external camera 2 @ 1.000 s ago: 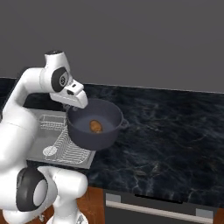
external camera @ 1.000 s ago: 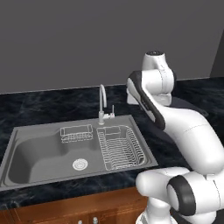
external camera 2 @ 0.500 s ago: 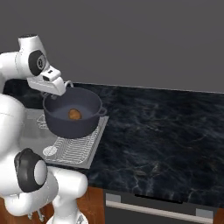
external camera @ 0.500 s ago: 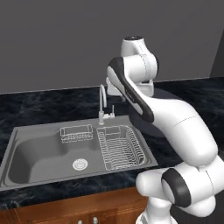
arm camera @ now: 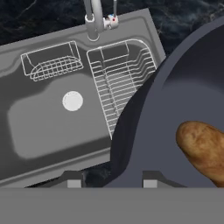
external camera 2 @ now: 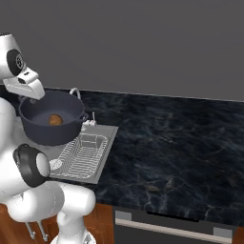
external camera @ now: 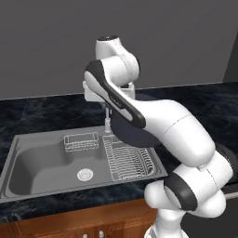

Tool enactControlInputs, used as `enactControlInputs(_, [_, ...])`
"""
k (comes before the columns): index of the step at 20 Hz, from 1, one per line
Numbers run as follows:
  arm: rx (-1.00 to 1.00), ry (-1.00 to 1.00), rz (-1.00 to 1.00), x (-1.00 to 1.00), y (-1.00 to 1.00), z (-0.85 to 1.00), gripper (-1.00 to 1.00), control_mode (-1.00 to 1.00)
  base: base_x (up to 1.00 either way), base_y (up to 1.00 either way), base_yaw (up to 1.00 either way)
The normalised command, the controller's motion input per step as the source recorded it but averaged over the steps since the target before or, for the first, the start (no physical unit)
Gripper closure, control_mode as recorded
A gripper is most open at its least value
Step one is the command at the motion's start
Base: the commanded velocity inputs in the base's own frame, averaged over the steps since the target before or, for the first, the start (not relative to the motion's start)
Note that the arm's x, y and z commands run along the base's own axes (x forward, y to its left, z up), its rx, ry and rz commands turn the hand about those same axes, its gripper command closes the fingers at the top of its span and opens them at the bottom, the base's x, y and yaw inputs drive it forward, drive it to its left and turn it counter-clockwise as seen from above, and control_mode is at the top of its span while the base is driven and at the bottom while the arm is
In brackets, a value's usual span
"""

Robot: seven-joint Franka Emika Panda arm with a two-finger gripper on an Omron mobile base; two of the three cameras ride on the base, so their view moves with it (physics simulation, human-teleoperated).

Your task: Dump the potato from the pot into the sink. Then turn on the water and wash the potato. Then turn off the water and put the potato back in the pot.

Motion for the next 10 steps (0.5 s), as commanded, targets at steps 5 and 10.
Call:
enactControlInputs(5, [0.0, 0.0, 0.04, -0.01, 0.91, -0.04, 1.0, -1.0, 0.0, 0.0, 0.0])
enactControlInputs(10, [0.0, -0.03, 0.04, -0.01, 0.79, -0.25, 1.0, -1.0, 0.0, 0.0, 0.0])
